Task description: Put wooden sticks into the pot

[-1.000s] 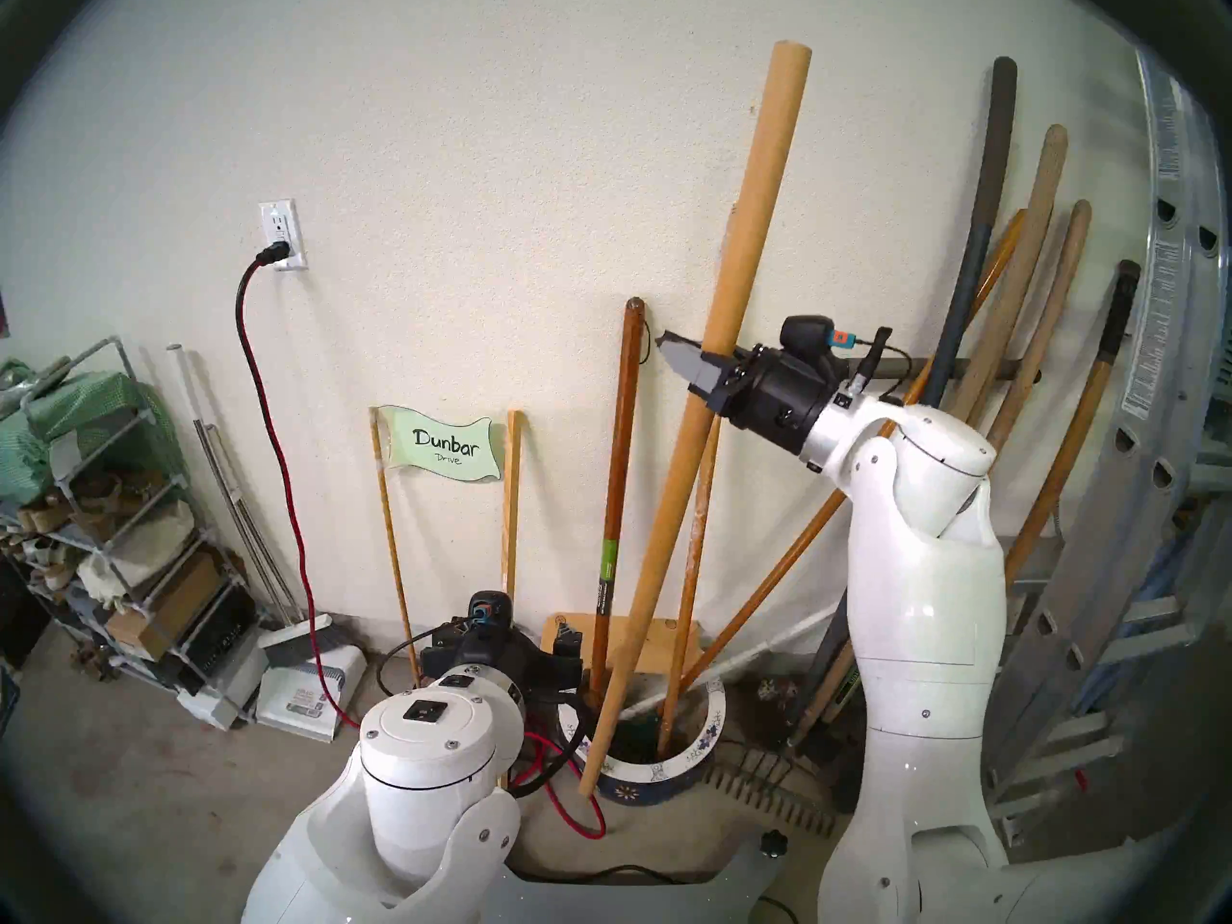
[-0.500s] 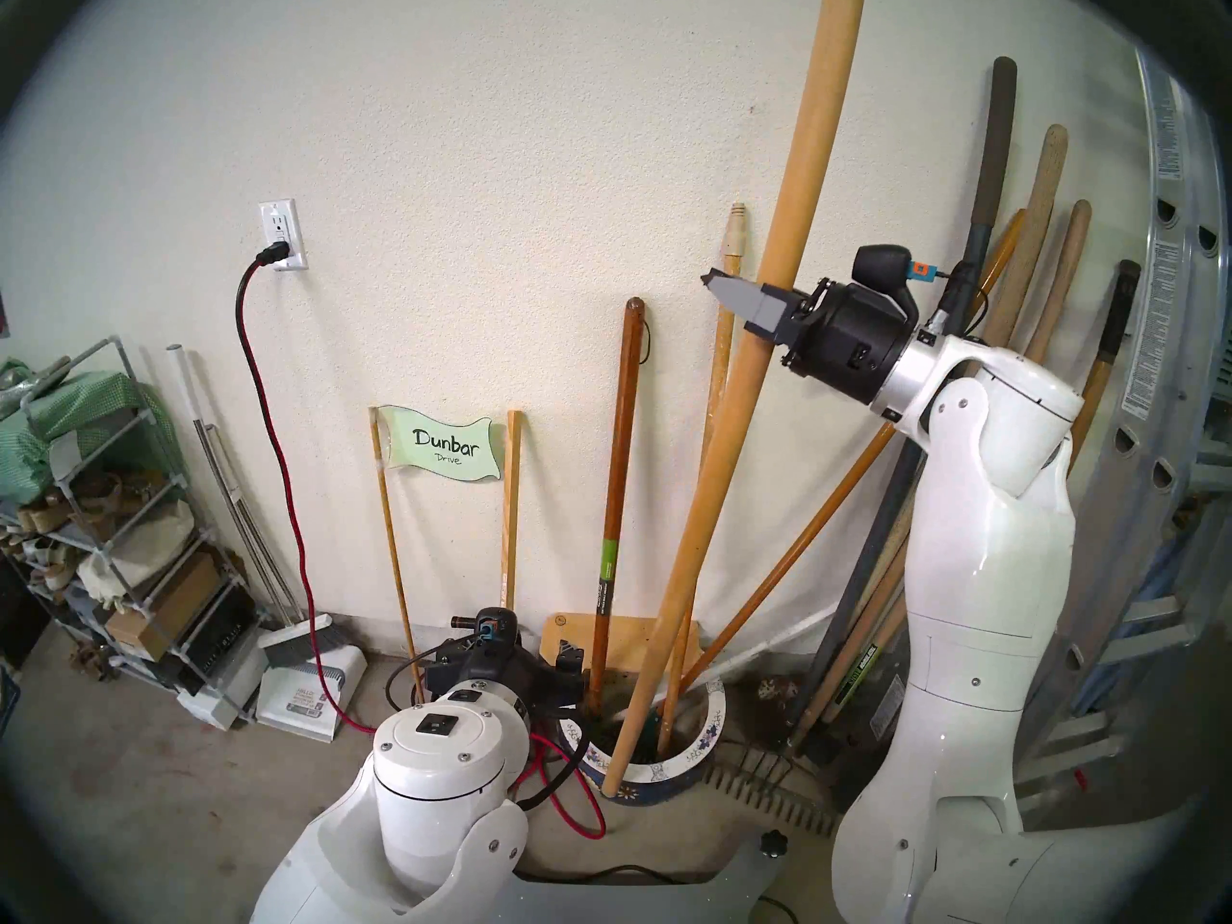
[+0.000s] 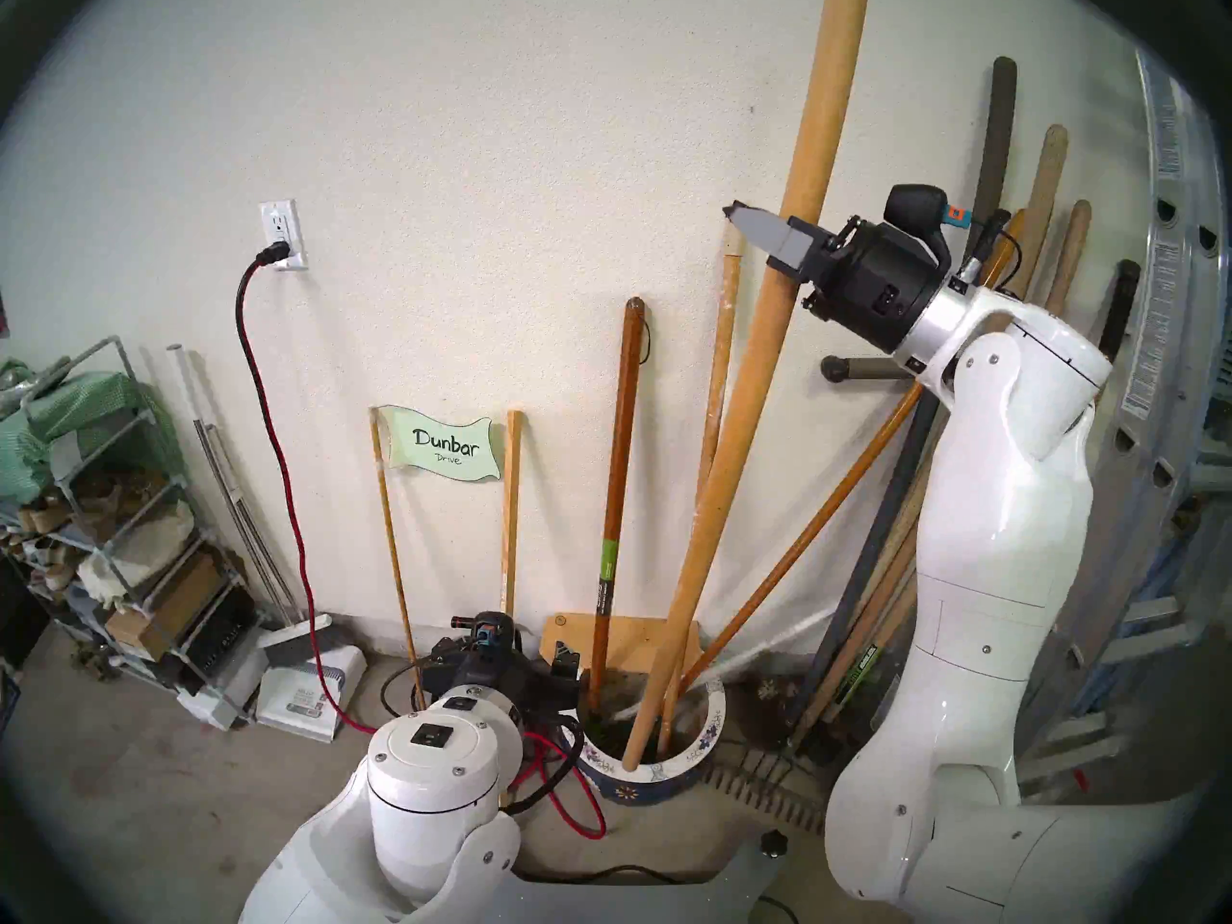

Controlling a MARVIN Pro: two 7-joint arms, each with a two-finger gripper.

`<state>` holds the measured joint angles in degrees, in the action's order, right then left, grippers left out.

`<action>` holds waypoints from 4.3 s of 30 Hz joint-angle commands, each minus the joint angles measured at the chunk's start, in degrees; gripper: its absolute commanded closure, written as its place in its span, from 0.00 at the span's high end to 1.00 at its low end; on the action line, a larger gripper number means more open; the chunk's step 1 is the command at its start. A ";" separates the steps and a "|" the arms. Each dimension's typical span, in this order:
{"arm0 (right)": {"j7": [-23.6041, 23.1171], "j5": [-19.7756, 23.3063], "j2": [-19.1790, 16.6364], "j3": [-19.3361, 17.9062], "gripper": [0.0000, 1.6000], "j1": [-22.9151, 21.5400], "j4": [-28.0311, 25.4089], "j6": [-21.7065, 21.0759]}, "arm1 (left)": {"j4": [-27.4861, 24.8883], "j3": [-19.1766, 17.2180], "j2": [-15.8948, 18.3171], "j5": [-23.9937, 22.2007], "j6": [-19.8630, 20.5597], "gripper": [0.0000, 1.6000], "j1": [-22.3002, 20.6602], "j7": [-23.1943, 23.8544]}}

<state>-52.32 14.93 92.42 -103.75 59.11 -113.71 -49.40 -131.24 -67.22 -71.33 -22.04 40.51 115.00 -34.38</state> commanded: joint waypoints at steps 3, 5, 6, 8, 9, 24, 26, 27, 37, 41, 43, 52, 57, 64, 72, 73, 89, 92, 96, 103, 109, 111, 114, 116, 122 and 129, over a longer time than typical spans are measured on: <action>1.60 -2.93 0.56 1.54 0.00 -3.27 2.12 8.49 | -0.08 -0.29 0.16 0.05 -0.82 1.00 0.54 0.25; 1.87 -3.05 0.66 1.80 0.00 -3.17 3.29 11.04 | -0.08 -0.32 0.19 0.10 -0.90 1.00 0.59 0.36; 1.94 -3.96 0.57 1.96 0.00 -3.39 3.39 11.03 | -0.08 -0.34 0.17 0.12 -0.88 1.00 0.60 0.40; 2.43 -4.71 0.42 2.42 0.00 -3.55 4.16 13.01 | -0.08 -0.37 0.14 0.16 -0.86 1.00 0.62 0.44; 2.51 -4.55 0.62 2.38 0.00 -3.73 4.69 13.22 | -0.08 -0.38 0.11 0.18 -0.88 1.00 0.64 0.47; 2.18 -7.23 -0.15 2.38 0.00 -1.54 6.17 16.51 | -0.11 -0.58 0.06 0.31 -0.96 1.00 0.78 0.93; 2.14 -7.65 -0.30 2.29 0.00 -0.66 5.97 17.66 | -0.14 -0.65 0.13 0.24 -0.95 1.00 0.80 1.09; 1.87 -7.41 -0.27 2.10 0.00 -0.47 6.11 17.59 | -0.16 -0.68 0.15 0.21 -0.86 1.00 0.79 1.13; 0.83 -7.38 0.21 1.19 0.00 3.16 6.40 17.44 | -0.06 -0.50 -0.60 0.57 -0.68 1.00 0.76 0.41; 1.11 -8.18 0.63 1.71 0.00 4.64 6.45 17.66 | -0.01 -0.43 -0.62 0.48 -1.00 1.00 0.80 0.28; 1.37 -8.55 0.85 1.91 0.00 5.15 6.98 17.42 | -0.02 -0.43 -0.55 0.39 -0.99 1.00 0.79 0.29; 1.77 -9.63 2.05 2.29 0.00 8.28 8.65 19.81 | -0.03 -0.33 -0.50 0.27 -0.87 1.00 0.69 -0.01; 3.01 -11.09 2.40 2.55 0.00 10.02 9.38 22.22 | -0.03 -0.27 -0.41 0.32 -0.79 1.00 0.64 -0.06; 4.57 -12.33 2.55 1.69 0.00 11.65 10.71 23.25 | -0.07 -0.26 -0.21 0.36 -0.48 1.00 0.56 0.11; 4.74 -12.94 1.89 0.60 0.00 11.70 14.05 23.55 | -0.13 -0.49 -0.08 0.30 -0.65 1.00 0.69 0.65; 4.62 -13.11 1.75 0.68 0.00 11.73 14.25 23.72 | -0.13 -0.51 -0.06 0.31 -0.67 1.00 0.70 0.70; 8.13 -18.05 1.92 1.49 0.00 10.58 19.56 25.37 | 0.76 0.24 -1.42 1.74 -4.20 1.00 1.41 -0.76; 8.67 -18.74 1.82 1.41 0.00 10.48 20.73 25.83 | 0.90 0.83 -0.99 2.59 -3.65 1.00 1.06 -1.27; 9.57 -19.48 1.76 1.02 0.00 10.21 22.45 26.27 | 1.06 1.05 -1.06 2.88 -4.13 1.00 1.07 -1.53; 10.90 -20.77 1.57 0.52 0.00 9.66 25.44 26.76 | 1.23 1.51 -0.05 3.72 -4.38 1.00 0.92 -1.30; 13.23 -22.43 1.21 0.01 0.00 7.88 30.05 27.87 | 1.66 1.50 0.19 3.97 -7.26 1.00 1.50 -1.03; 13.80 -22.93 1.01 -0.12 0.00 7.21 31.48 28.27 | 1.93 1.70 -0.27 4.31 -7.87 1.00 1.58 -1.57; 14.56 -23.64 0.71 -0.20 0.00 6.22 33.65 28.87 | 2.40 2.23 0.19 4.55 -8.73 1.00 1.21 -2.35; 14.69 -23.82 0.54 -0.26 0.00 5.57 34.95 29.11 | 2.67 2.44 0.31 4.62 -9.47 1.00 1.13 -2.71; 16.07 -24.81 0.27 -0.14 0.00 3.44 38.86 29.99 | 3.14 3.19 0.89 4.59 -10.59 1.00 0.77 -3.72; 17.81 -25.99 -0.41 0.15 0.00 0.07 44.99 31.11 | 3.35 4.41 2.00 5.30 -9.96 1.00 0.06 -5.04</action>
<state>-35.86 -10.44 92.45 -104.10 63.77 -73.18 -19.65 -127.61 -63.52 -70.23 -17.00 30.33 115.73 -38.51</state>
